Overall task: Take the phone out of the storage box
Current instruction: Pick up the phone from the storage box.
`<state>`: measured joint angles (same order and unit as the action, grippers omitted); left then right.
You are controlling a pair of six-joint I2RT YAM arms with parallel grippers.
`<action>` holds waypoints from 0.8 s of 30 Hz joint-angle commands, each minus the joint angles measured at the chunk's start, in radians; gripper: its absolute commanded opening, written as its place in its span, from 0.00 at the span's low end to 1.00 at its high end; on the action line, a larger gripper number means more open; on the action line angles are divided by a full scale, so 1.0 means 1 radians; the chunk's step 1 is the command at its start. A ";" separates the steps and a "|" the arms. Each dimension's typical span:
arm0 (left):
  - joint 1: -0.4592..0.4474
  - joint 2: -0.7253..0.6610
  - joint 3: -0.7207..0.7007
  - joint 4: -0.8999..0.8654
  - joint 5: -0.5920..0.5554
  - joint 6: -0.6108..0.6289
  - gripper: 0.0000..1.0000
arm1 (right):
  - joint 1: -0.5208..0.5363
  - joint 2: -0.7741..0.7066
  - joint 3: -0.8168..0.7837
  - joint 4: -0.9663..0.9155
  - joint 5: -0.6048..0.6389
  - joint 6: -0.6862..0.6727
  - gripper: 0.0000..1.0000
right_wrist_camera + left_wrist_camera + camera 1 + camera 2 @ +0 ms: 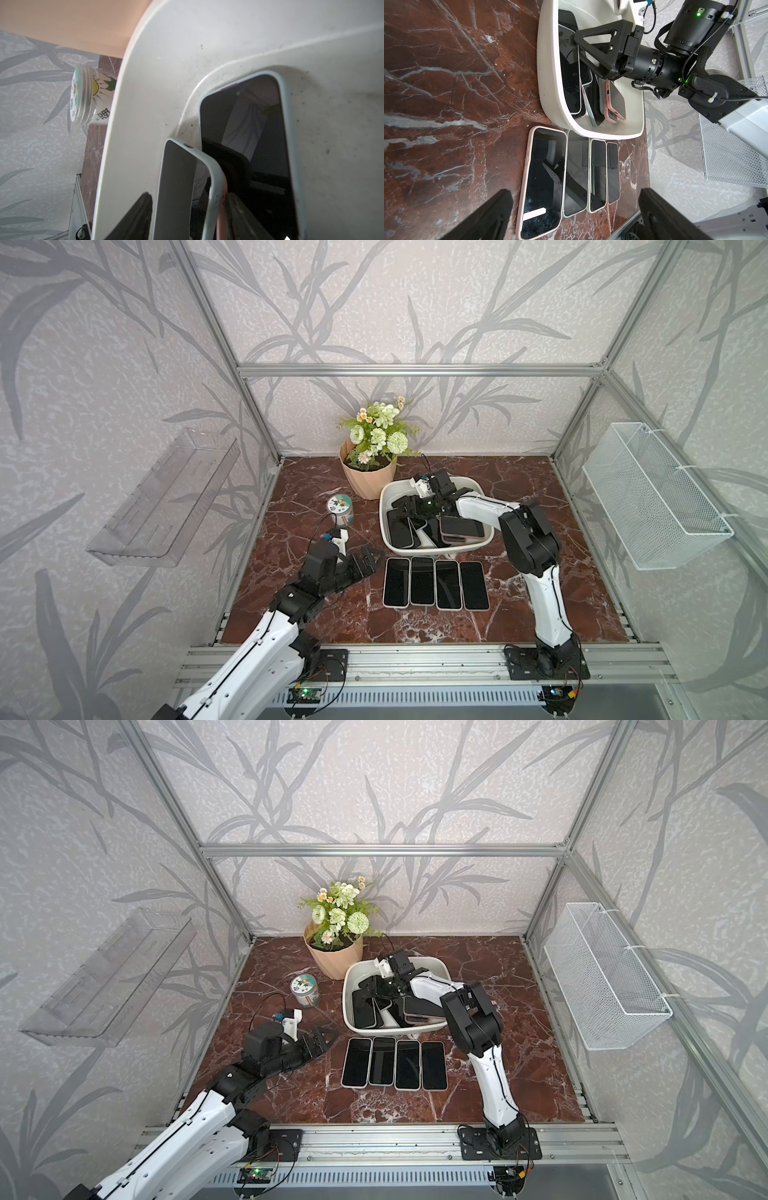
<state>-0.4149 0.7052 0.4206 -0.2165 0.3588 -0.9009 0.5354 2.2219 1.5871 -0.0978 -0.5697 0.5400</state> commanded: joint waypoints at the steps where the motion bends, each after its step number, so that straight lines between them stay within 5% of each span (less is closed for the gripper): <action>1: 0.007 0.006 -0.002 0.009 0.011 0.001 1.00 | 0.018 -0.067 -0.012 0.098 -0.089 0.014 0.60; 16: 0.007 0.000 -0.008 0.008 0.015 -0.003 1.00 | 0.017 -0.057 -0.043 0.098 -0.166 0.031 0.54; 24: 0.007 -0.016 -0.008 -0.008 0.008 0.000 1.00 | 0.011 -0.020 0.040 -0.152 -0.138 -0.083 0.52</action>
<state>-0.4145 0.6979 0.4206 -0.2173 0.3687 -0.9012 0.5415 2.1876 1.5764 -0.1177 -0.6971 0.5297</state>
